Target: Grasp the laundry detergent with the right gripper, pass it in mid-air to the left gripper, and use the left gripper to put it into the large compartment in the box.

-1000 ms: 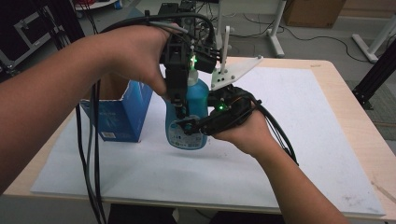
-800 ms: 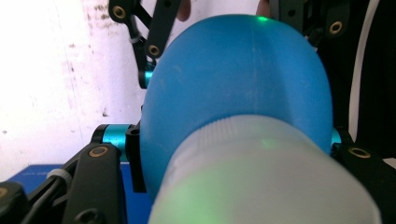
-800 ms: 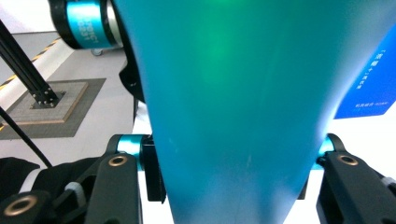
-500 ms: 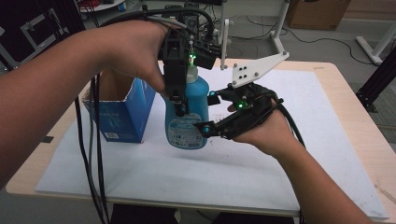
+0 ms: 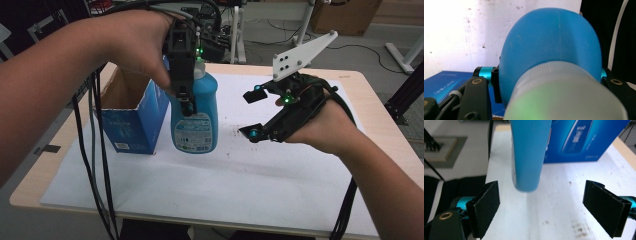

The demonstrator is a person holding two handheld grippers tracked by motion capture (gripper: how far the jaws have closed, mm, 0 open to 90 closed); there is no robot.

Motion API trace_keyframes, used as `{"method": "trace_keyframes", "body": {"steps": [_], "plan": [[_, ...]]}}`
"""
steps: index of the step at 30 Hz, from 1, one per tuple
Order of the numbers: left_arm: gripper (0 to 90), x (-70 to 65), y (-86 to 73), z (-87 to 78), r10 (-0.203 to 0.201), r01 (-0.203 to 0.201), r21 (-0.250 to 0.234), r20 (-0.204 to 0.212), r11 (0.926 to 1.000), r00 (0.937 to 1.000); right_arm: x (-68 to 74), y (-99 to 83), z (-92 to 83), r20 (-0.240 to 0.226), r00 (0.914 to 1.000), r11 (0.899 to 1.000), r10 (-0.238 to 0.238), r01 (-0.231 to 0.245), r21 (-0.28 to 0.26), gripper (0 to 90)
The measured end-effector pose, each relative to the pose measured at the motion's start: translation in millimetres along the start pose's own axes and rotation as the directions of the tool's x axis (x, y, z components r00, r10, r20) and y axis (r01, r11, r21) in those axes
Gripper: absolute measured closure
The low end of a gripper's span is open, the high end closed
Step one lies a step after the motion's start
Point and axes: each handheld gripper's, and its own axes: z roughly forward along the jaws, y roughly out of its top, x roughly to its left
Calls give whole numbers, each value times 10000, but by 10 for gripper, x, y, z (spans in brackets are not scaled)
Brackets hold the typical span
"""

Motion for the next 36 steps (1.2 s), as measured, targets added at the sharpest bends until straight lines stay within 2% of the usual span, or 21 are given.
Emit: {"method": "trace_keyframes", "body": {"steps": [3, 5, 6, 7, 8, 9, 14, 16, 19, 24, 25, 26, 29, 30, 32, 33, 34, 35, 36], "plan": [[398, 19, -37, -22, -157, 157, 30, 14, 9999, 9999, -7, 33, -23, -79, 9996, 9975, -288, 293, 645, 123], [398, 28, -58, -36, -230, 230, 10, -13, 9997, 9997, -12, 34, -30, -78, 9995, 9966, -303, 309, 767, 123], [398, 35, -75, -52, -325, 325, -22, -9, 9995, 9995, -33, 31, -47, -144, 9993, 9926, -345, 359, 1160, 122], [398, 42, -92, -74, -395, 395, -28, -22, 9992, 9992, -33, 31, -47, -144, 9993, 9926, -345, 359, 1160, 122], [398, 64, -125, -122, -565, 565, -98, -22, 9984, 9984, -33, 37, -61, -165, 9991, 9873, -378, 399, 1540, 121], [398, 64, -125, -122, -565, 565, -98, -22, 9984, 9984, -33, 41, -64, -198, 9990, 9860, -398, 424, 1613, 115], [398, 126, -242, -344, -978, 971, -530, -119, 9939, 9951, -32, 64, -47, -260, 9986, 9773, -471, 515, 2057, 95], [398, 149, -283, -416, -1223, 1210, -665, -159, 9904, 9924, -34, 60, -41, -177, 9986, 9745, -505, 531, 2179, 32], [398, 200, -354, -529, -1646, 1629, -691, -196, 9842, 9862, -35, 50, -42, -214, 9989, 9682, -413, 453, 2459, 33], [397, 281, -520, -697, -2425, 2401, -805, -207, 9674, 9699, -38, 41, -38, -259, 9985, 9623, -490, 542, 2665, 31], [398, 281, -520, -697, -2425, 2401, -805, -207, 9674, 9699, -38, 41, -38, -259, 9985, 9623, -490, 542, 2665, 31], [398, 304, -583, -745, -2814, 2788, -887, -170, 9562, 9595, -39, 40, -41, -261, 9984, 9616, -506, 557, 2687, 26], [398, 370, -725, -859, -3461, 3430, -926, -200, 9348, 9380, -46, 37, -57, -134, 9983, 9579, -561, 576, 2813, 7], [397, 384, -765, -885, -3737, 3702, -945, -213, 9241, 9273, -48, 37, -62, -165, 9983, 9576, -568, 591, 2819, 7], [397, 424, -853, -939, -4401, 4367, -912, -200, 8950, 8977, -51, 42, -77, -136, 9981, 9562, -595, 609, 2863, 7], [397, 424, -853, -939, -4401, 4367, -912, -200, 8950, 8977, -51, 42, -77, -136, 9981, 9562, -595, 609, 2863, 7], [397, 443, -894, -956, -4747, 4712, -912, -201, 8773, 8799, -52, 43, -84, -150, 9981, 9552, -605, 623, 2894, 6], [397, 483, -966, -983, -5307, 5269, -884, -242, 8453, 8472, -52, 41, -86, -185, 9981, 9538, -582, 611, 2940, 6], [397, 514, -1018, -993, -5738, 5703, -835, -257, 8172, 8186, -52, 40, -86, -201, 9981, 9523, -587, 620, 2987, 6]]}}
